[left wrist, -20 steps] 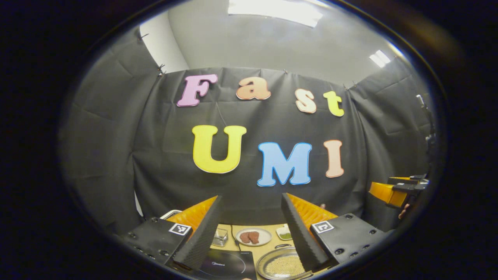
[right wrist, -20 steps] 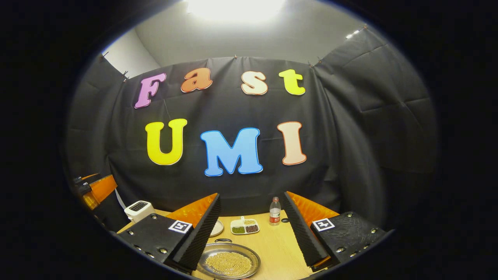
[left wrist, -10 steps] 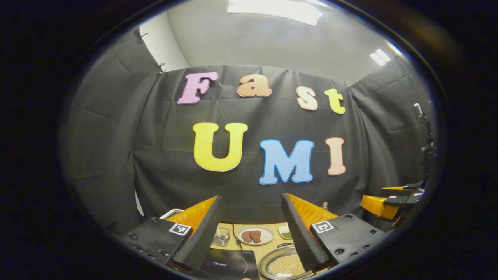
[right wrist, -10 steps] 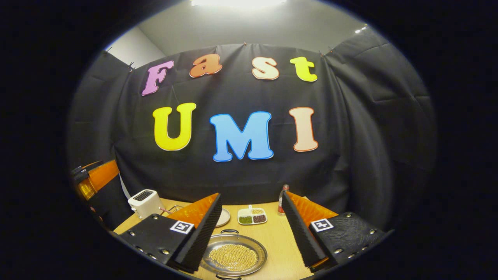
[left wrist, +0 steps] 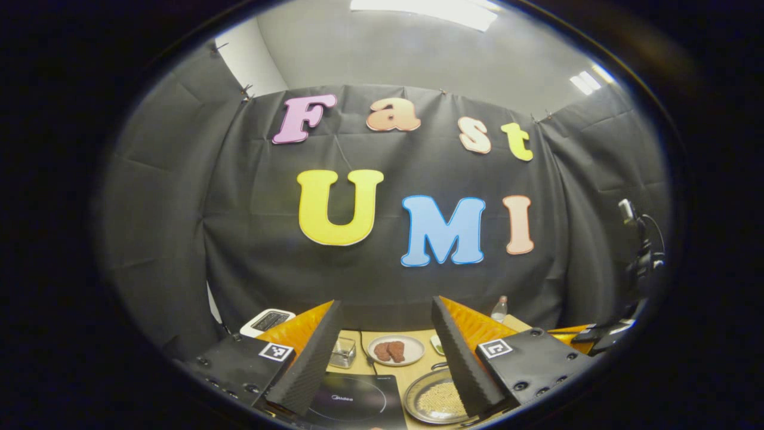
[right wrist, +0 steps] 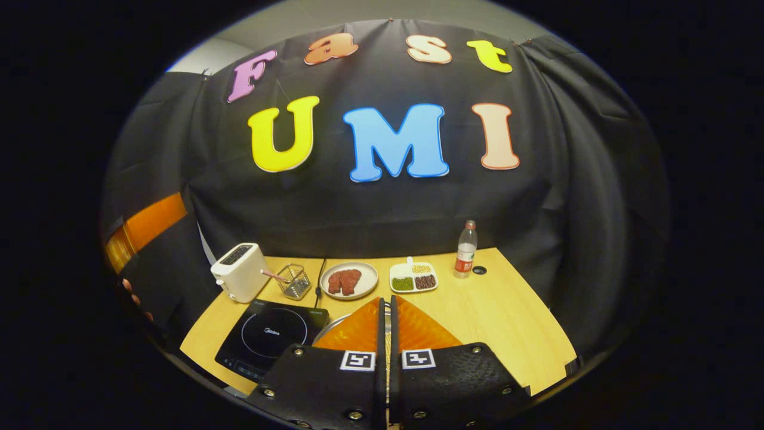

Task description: First push the handle of the pot to place it horizontally, then grasp the pot with both hands and set it on the induction cooktop.

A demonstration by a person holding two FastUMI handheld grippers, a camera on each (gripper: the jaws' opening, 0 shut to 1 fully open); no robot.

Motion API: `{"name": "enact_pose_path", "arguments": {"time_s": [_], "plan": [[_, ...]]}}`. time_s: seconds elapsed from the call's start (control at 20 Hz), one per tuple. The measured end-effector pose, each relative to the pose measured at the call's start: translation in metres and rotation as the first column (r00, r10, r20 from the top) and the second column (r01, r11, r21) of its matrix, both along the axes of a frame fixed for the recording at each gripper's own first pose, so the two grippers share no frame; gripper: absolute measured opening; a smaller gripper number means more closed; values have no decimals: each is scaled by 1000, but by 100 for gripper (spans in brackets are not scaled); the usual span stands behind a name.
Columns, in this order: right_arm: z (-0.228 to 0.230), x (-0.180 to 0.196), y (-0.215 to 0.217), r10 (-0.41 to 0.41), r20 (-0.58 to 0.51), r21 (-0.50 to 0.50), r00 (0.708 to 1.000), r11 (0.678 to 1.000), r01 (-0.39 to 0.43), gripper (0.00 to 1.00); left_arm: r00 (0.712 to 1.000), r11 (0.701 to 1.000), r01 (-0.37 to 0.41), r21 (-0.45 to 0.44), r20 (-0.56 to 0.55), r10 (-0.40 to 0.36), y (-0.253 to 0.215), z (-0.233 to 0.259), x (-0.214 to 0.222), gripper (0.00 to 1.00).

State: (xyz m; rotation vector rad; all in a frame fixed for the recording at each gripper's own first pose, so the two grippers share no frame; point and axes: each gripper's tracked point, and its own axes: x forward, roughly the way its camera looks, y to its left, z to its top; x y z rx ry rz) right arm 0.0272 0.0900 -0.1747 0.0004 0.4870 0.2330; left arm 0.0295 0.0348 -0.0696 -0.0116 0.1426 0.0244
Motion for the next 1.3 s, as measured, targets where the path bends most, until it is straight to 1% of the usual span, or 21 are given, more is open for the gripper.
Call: {"name": "enact_pose_path", "arguments": {"time_s": [0.15,0.25,0.4,0.45,0.5,0.55,0.65,0.7,0.85,0.95,1.1,1.15,1.25,1.3], "plan": [[-32,-3,9,17,-101,-5,995,1000,-17,2,1000,1000,-14,-2,1,14,8,0,3,100],[-58,-11,18,50,-199,-4,979,999,-52,2,1000,1000,-29,3,1,29,16,0,3,100],[-104,-30,29,99,-362,5,927,995,-104,2,999,999,-40,5,-14,40,23,-9,5,100],[-115,-36,33,110,-403,21,909,994,-111,2,999,999,-42,2,-16,42,25,-8,5,93],[-126,-42,36,120,-443,34,889,993,-117,3,999,999,-45,2,-15,45,25,-9,6,100],[-138,-49,41,138,-480,65,866,990,-122,2,999,999,-48,3,-15,48,28,-8,5,98],[-159,-64,49,156,-562,119,813,987,-107,2,999,999,-49,6,-19,49,29,-10,5,93],[-167,-73,51,159,-593,135,789,986,-98,2,998,999,-50,9,-25,50,29,-13,5,100],[-195,-91,53,165,-669,160,725,984,-77,3,998,999,-53,11,-41,54,32,-19,1,100],[-207,-102,53,167,-704,169,690,983,-66,2,997,998,-57,8,-49,58,33,-22,-1,100],[-225,-110,54,155,-739,164,655,985,-49,2,996,998,-65,13,-52,65,35,-21,-3,100],[-230,-111,55,147,-751,166,643,986,-32,3,996,998,-68,18,-53,69,36,-22,-4,100],[-239,-109,57,134,-762,173,634,985,0,2,996,998,-67,21,-56,68,35,-22,-7,100],[-242,-106,59,139,-759,192,636,981,14,2,996,997,-67,22,-57,69,35,-21,-8,96]]}}
